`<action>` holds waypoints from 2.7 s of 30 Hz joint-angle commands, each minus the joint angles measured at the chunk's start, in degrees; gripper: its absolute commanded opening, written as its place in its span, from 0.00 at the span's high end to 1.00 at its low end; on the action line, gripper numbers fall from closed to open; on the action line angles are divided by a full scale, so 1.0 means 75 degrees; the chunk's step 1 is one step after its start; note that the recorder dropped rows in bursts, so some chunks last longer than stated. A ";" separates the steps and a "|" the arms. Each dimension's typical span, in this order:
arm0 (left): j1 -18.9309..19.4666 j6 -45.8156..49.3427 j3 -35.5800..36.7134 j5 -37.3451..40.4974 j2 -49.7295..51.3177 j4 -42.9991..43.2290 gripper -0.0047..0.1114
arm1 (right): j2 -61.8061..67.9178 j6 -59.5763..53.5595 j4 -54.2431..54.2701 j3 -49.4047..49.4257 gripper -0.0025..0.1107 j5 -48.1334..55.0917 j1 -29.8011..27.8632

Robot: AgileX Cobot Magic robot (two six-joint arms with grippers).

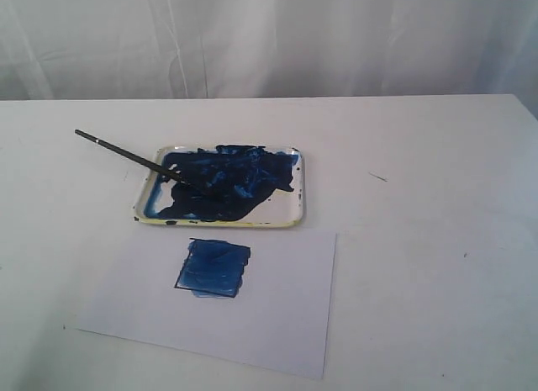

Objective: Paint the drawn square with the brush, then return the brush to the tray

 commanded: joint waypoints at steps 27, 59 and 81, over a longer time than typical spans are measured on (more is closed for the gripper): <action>-0.0043 -0.0259 0.0075 0.1386 -0.0031 -0.0058 0.96 | -0.0049 0.0473 -0.0143 0.0463 0.98 0.0740 0.0016; -0.0043 0.1830 0.0075 0.1843 -0.0031 -0.1893 0.96 | -0.0049 0.0473 -0.0143 0.0463 0.98 0.0774 0.0016; -0.0043 0.1830 0.0075 0.1843 -0.0031 -0.1893 0.96 | -0.0049 0.0473 -0.0143 0.0463 0.98 0.0820 0.0016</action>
